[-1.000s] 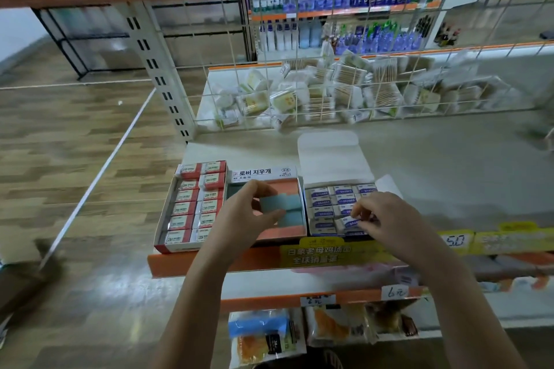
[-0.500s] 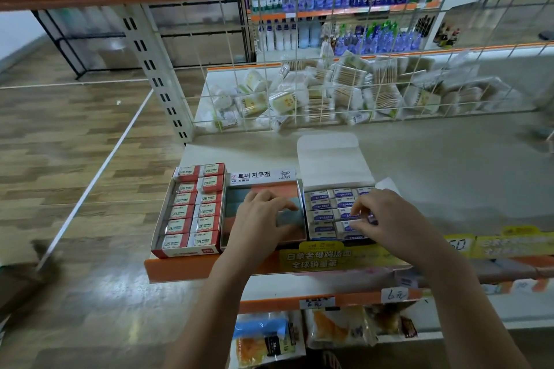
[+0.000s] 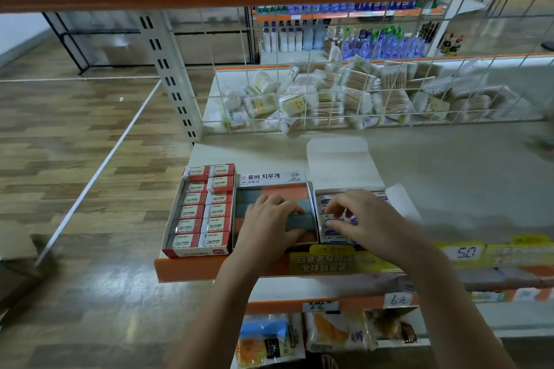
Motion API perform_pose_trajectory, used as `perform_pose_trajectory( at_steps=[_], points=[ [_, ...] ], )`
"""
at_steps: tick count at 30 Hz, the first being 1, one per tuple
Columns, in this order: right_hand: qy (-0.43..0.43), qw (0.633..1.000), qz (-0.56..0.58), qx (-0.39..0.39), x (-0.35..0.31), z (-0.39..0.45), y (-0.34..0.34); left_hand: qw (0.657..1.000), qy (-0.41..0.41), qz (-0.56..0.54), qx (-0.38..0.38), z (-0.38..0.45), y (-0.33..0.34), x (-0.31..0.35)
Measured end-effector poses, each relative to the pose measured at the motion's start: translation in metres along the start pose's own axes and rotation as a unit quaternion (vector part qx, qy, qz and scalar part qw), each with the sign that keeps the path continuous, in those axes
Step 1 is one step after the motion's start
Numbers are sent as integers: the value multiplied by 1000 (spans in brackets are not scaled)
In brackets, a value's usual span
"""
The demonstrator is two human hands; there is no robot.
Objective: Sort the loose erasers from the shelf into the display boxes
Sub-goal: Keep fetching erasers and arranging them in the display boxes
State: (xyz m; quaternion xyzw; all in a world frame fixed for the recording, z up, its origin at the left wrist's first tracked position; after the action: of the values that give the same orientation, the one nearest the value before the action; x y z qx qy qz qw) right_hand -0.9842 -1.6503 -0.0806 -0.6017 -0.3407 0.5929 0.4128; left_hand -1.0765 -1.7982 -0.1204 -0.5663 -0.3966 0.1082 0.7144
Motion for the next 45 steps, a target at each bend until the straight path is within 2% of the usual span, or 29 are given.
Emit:
perform_pose_trajectory(
  at_steps=[5, 11, 16, 19, 24, 28, 33, 37, 41, 45],
  points=[
    [16, 999, 25, 11, -4, 2, -5, 998, 14, -45, 39, 0, -23, -1],
    [89, 990, -52, 100, 25, -8, -35, 992, 98, -44, 61, 40, -47, 54],
    [168, 971, -88, 146, 77, -61, -70, 984, 173, -43, 12, 67, -9, 138],
    [206, 963, -97, 142, 115, -98, -90, 978, 209, -25, -14, 72, 24, 193],
    [271, 946, -87, 154, 198, -180, -126, 972, 231, -18, -43, 91, 85, 291],
    [315, 931, -84, 164, 262, -229, -146, 970, 234, -25, -65, 109, 133, 356],
    [343, 926, -66, 145, 329, -256, -161, 972, 214, -10, -93, 134, 179, 401],
    [335, 925, -67, 168, 375, -256, -172, 978, 192, -2, -84, 168, 199, 415],
    [340, 927, -59, 146, 424, -243, -185, 984, 170, 9, -53, 214, 210, 421],
    [305, 943, -47, 128, 466, -222, -199, 991, 132, 20, -7, 260, 215, 425]
  ],
)
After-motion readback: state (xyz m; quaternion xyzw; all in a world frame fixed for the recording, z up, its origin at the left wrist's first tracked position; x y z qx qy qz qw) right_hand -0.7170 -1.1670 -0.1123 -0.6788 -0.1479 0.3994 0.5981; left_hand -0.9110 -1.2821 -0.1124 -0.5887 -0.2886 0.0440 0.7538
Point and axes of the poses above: each hand's wrist, its own z-axis towards the middle knuckle, its own y-axis out of the palm, x = y × z, the point moved 3 cm from there along z, towards the middle knuckle, and after that the axes turned 3 degrees about -z, right-handed, at the moved point
